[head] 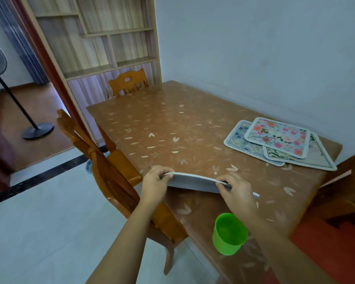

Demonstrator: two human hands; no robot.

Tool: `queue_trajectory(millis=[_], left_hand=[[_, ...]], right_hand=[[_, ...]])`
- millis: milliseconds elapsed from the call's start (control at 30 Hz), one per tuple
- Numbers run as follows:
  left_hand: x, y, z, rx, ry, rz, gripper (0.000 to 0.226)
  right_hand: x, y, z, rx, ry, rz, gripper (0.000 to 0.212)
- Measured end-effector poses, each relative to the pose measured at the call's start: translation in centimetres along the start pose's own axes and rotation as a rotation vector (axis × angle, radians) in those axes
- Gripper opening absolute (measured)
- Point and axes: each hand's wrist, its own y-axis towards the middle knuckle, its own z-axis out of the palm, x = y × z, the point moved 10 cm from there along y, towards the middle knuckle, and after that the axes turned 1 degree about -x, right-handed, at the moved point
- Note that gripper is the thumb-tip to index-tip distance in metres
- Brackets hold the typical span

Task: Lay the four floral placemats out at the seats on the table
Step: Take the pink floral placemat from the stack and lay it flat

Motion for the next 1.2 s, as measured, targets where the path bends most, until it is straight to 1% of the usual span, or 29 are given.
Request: queue_trajectory(millis=[133,333,467,567,600,667,733,800,867,1000,1100,1200], left_hand=[[1.9,1.2,-2.5,-0.039,-0.039,-0.001,0.017],[5.2,5.2,-4.9,-0.024,-0.020,-0.019,0.025],[6.6,9.6,-5.0,0.067,0.014,0.007,0.033],[7.4,12.8,-4.8,0.126,0.105,-0.003,0.030],[7.6,13.8,-4.7,0.152,0.166,0.021,0.026],[7.2,15.3,-4.1,0.220,0.320,0.140,0.014],[6.8,16.3,-3.6,0.254,0.397,0.252,0.012],[6.6,17.1,-3.5,0.260,0.385,0.271,0.012],[6.5,18.0,-3.3,0.275,0.351,0.253,0.011],[6.0,20.5,-2.2,0.359,0.291,0.249,0.012],[4.6,22.6,-1.2,0.406,0.249,0.274,0.020],[2.7,25.2,0.4,0.456,0.190,0.320,0.014]], right_hand=[[2.1,1.6,2.4,0.022,-0.017,-0.028,0.010],[3.2,4.9,7.0,0.032,-0.042,-0.004,0.012],[3.0,8.0,9.6,0.011,-0.081,0.041,0.011],[2.5,10.2,11.0,0.002,-0.108,0.111,0.011],[2.5,10.9,11.5,0.005,-0.115,0.118,0.011],[2.7,12.2,12.2,0.016,-0.150,0.111,0.011],[2.8,13.2,12.4,0.007,-0.185,0.112,0.011],[2.7,13.8,12.6,0.010,-0.207,0.122,0.011],[2.5,14.2,12.6,0.018,-0.213,0.146,0.010],[1.9,15.1,12.3,0.016,-0.266,0.184,0.005],[2.0,16.2,11.1,-0.058,-0.267,0.194,0.005],[1.7,17.5,9.3,-0.142,-0.282,0.238,0.006]])
